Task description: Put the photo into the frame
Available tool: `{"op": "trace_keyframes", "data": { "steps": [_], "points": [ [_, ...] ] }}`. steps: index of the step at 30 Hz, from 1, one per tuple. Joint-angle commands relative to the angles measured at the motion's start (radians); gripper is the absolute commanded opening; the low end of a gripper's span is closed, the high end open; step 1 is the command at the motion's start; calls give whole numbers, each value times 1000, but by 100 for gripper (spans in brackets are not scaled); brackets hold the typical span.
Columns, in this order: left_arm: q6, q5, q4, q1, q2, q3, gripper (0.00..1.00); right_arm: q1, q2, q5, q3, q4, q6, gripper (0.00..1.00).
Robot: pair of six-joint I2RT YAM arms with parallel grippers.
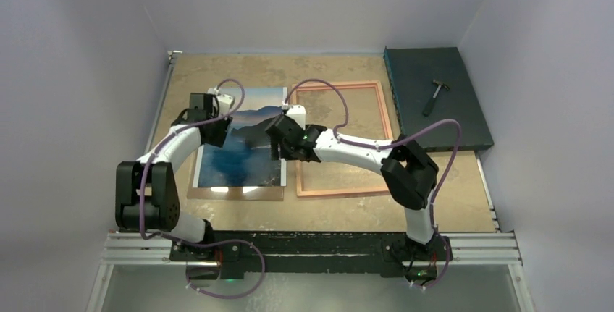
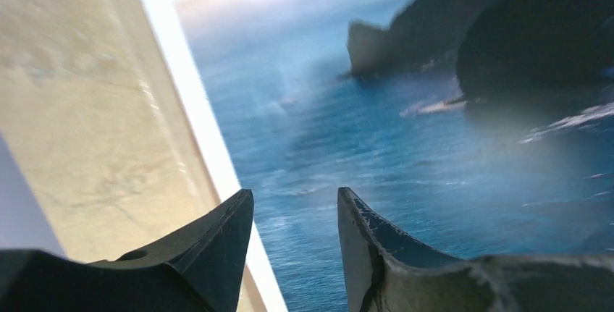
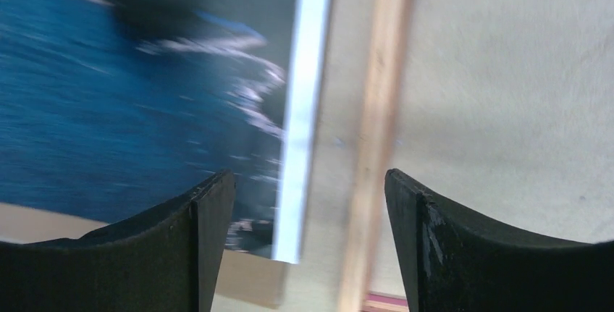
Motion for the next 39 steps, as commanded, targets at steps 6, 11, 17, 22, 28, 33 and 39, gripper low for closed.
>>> {"op": "trace_keyframes", "data": {
  "steps": [6,11,17,22,28,33,39],
  "points": [
    [-30,96,-82,161,-100,230,52,0,47,-58,225,8,-13,83],
    [-30,77,-67,208,-94,242,57,-1,154,-70,306,-32,7,86],
    [-29,74,-94,258,-25,259,56,-2,235,-16,348,-49,40,88],
    [-9,98,-58,301,-19,221,56,-1,257,13,348,-51,45,89],
    [3,162,-102,307,39,193,67,-2,270,9,327,-28,45,89],
    [-10,195,-129,308,98,160,77,-1,294,-21,330,0,31,89],
    [-20,246,-152,318,142,119,92,-1,321,-67,355,30,-2,89]
  ]
}}
